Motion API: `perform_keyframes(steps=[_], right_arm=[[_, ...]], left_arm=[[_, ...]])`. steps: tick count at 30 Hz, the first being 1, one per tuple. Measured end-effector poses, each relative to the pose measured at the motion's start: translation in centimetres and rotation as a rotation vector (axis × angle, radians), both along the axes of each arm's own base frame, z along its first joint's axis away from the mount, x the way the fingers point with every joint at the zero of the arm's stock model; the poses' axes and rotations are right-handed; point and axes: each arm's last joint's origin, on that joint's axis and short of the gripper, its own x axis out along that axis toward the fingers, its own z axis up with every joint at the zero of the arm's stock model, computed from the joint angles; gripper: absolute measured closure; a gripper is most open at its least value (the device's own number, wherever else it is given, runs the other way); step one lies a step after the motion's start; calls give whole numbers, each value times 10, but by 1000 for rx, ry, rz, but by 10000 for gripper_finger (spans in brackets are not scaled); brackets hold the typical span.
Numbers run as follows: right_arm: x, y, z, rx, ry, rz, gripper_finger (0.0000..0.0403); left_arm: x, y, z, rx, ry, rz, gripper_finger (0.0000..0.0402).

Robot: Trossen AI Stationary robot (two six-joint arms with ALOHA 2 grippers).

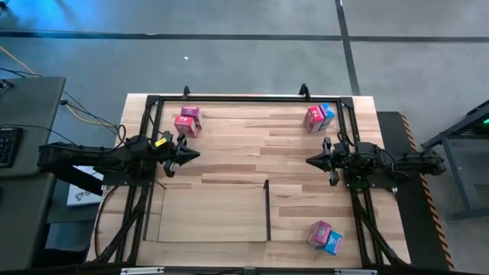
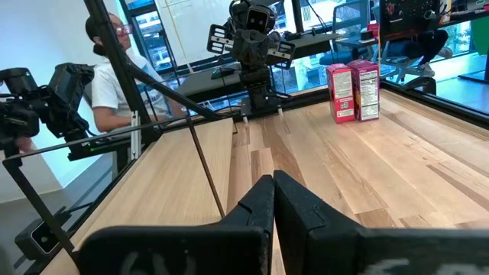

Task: Stack cereal on shelf

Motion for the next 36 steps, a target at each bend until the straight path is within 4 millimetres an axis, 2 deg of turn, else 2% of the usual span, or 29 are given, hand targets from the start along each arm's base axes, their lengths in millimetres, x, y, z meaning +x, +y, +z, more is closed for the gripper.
perform_keyframes(steps=[4, 7, 11, 14, 16, 20, 22, 29, 32, 36], right_arm=[[0, 0, 0, 0, 0, 0, 402], [0, 0, 0, 0, 0, 0, 402], [0, 0, 0, 0, 0, 0, 402], [0, 0, 0, 0, 0, 0, 402], [0, 0, 0, 0, 0, 0, 402], [0, 0, 0, 0, 0, 0, 402], [0, 0, 0, 0, 0, 0, 402], [0, 0, 0, 0, 0, 0, 402], [0, 0, 0, 0, 0, 0, 402], [0, 0, 0, 0, 0, 0, 402]], left_arm=[[-1, 3, 5, -8, -50, 92, 401], [-3, 6, 12, -144, -141, 183, 401], [-8, 10, 31, -315, -321, 287, 401], [-4, 14, 52, -253, -342, 417, 401], [5, 18, 66, -202, -244, 538, 397], [26, 35, 97, -103, 146, 678, 361], [33, 46, 113, -76, 337, 667, 332], [41, 84, 133, -135, 925, 548, 230], [43, 95, 139, -127, 1067, 464, 201], [51, 109, 138, -74, 1155, 356, 187]])
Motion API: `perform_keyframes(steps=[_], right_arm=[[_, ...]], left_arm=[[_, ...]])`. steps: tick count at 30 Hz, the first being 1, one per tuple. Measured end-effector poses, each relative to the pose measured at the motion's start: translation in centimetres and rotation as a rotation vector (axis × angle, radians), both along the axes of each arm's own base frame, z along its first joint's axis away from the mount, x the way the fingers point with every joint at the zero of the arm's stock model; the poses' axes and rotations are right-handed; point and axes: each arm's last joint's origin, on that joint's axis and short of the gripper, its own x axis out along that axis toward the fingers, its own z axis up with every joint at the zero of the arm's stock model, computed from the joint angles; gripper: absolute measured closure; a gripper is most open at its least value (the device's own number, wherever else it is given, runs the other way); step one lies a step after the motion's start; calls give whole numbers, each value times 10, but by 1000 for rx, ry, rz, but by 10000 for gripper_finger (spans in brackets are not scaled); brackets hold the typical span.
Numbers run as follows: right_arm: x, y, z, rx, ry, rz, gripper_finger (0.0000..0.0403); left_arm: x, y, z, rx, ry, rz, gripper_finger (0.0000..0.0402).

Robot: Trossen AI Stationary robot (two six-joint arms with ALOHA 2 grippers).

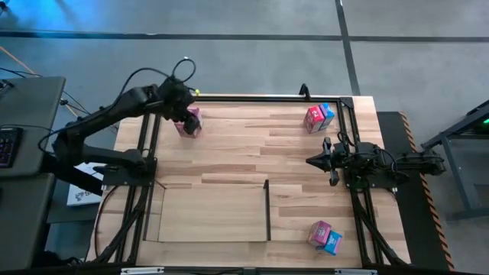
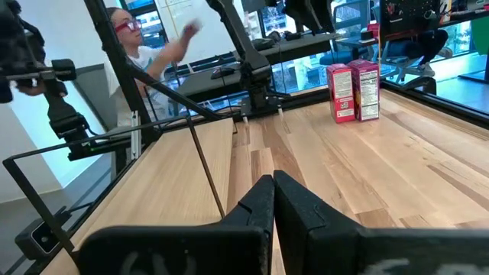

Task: Stack cereal on shelf
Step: Put the left red cereal box on the shelf

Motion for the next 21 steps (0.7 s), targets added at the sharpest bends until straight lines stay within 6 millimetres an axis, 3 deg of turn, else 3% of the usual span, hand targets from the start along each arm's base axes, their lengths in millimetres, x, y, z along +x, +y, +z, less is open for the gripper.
perform_keyframes(steps=[7, 13, 21], right_arm=[[0, 0, 0, 0, 0, 1, 402], [0, 0, 0, 0, 0, 0, 402], [0, 0, 0, 0, 0, 0, 402]], left_arm=[[9, 13, -19, 139, 223, -417, 186], [7, 21, -26, 183, 279, -527, 186], [-9, 25, -63, 189, 461, -619, 186]])
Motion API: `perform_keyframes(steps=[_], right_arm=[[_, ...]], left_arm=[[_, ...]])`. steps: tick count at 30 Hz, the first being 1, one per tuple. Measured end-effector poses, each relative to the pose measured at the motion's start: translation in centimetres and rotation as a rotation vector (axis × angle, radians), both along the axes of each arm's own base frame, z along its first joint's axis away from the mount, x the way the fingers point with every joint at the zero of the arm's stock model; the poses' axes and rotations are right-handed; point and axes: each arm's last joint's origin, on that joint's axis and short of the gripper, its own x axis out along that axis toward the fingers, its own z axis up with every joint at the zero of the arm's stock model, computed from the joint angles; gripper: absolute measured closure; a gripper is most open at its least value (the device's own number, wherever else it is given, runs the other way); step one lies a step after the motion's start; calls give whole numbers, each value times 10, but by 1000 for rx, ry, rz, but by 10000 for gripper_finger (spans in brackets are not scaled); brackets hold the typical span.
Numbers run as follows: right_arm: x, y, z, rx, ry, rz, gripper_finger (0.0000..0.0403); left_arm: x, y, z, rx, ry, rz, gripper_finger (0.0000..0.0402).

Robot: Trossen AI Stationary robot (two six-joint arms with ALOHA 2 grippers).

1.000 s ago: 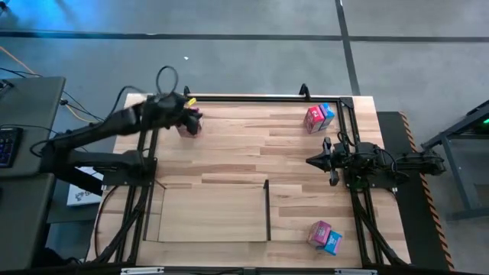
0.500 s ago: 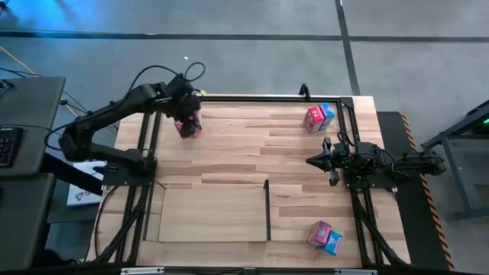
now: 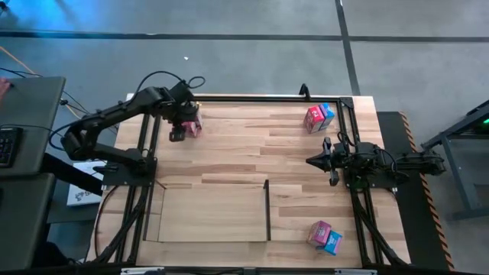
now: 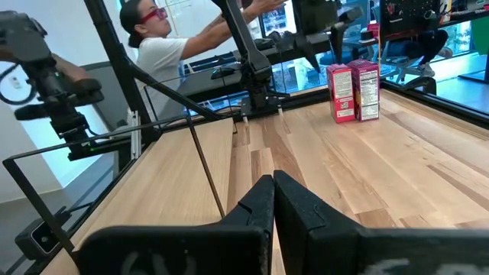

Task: Stack cereal on shelf
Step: Put the left red cereal box on the shelf

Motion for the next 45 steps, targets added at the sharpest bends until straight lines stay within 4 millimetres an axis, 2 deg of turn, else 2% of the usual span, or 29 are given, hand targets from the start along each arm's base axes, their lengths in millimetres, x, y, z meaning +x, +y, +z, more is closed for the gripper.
perform_keyframes(steps=[6, 12, 17, 24, 32, 36, 45], right_arm=[[0, 0, 0, 0, 0, 0, 402], [0, 0, 0, 0, 0, 0, 402], [0, 0, 0, 0, 0, 0, 402], [0, 0, 0, 0, 0, 0, 402], [0, 0, 0, 0, 0, 0, 402], [0, 0, 0, 0, 0, 0, 402], [0, 0, 0, 0, 0, 0, 402]], left_arm=[[1, 2, 1, 58, -38, 55, 186], [-4, 1, 1, 89, -12, -24, 186], [-3, 7, -8, 113, 7, -26, 186], [-8, 2, -25, 77, 52, -32, 186], [-9, 1, -26, 63, 55, -4, 187], [-9, 2, -26, 63, 55, -3, 205], [-8, 2, -27, 63, 54, 0, 273]])
